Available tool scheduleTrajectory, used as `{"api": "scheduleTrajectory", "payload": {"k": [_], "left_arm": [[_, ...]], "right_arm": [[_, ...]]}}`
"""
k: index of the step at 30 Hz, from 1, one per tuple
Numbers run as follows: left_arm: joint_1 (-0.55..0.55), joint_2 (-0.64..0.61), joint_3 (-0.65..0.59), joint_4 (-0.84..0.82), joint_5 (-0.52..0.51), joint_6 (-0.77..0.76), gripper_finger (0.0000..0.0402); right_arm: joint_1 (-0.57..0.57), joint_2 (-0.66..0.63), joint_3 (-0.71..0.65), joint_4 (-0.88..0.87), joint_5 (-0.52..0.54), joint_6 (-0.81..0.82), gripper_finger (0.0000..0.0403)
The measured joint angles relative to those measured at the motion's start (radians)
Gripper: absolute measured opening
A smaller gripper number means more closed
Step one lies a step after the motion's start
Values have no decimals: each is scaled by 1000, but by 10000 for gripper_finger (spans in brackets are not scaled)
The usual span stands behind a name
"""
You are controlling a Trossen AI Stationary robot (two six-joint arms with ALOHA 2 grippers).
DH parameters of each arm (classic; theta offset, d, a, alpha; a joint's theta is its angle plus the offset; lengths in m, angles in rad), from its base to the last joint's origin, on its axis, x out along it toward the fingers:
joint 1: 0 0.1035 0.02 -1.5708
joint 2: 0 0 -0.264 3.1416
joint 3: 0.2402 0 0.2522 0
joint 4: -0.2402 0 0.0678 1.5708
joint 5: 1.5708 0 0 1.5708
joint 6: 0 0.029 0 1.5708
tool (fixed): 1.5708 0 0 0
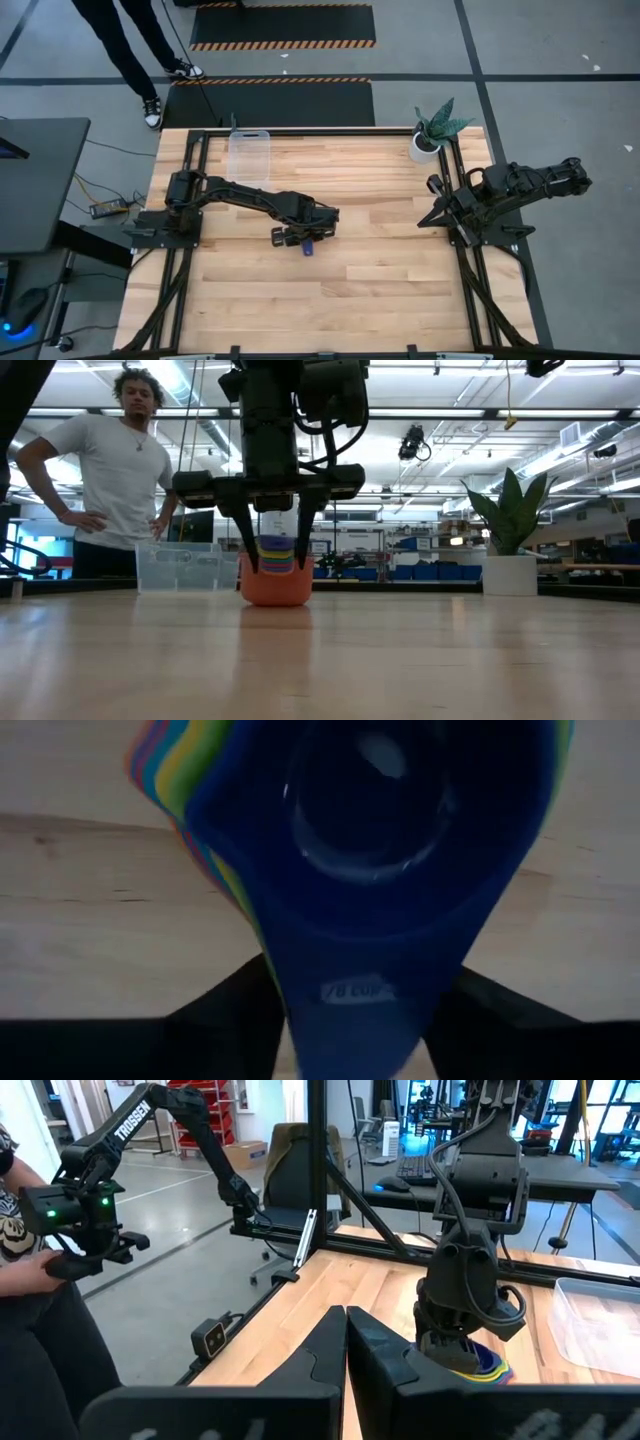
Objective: Nest measuring cups in basket
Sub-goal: Put the measuring cups into the transparent bin
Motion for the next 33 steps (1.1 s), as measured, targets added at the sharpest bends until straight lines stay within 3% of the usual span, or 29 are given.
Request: {"api": "scheduleTrajectory", "payload": {"k": [5,33], "left_arm": [[0,0,0,-3,1,0,176],[-3,0,0,-3,27,1,192]], "right_arm": [[0,0,0,0,0,0,19],[0,0,0,0,0,-2,19]]}}
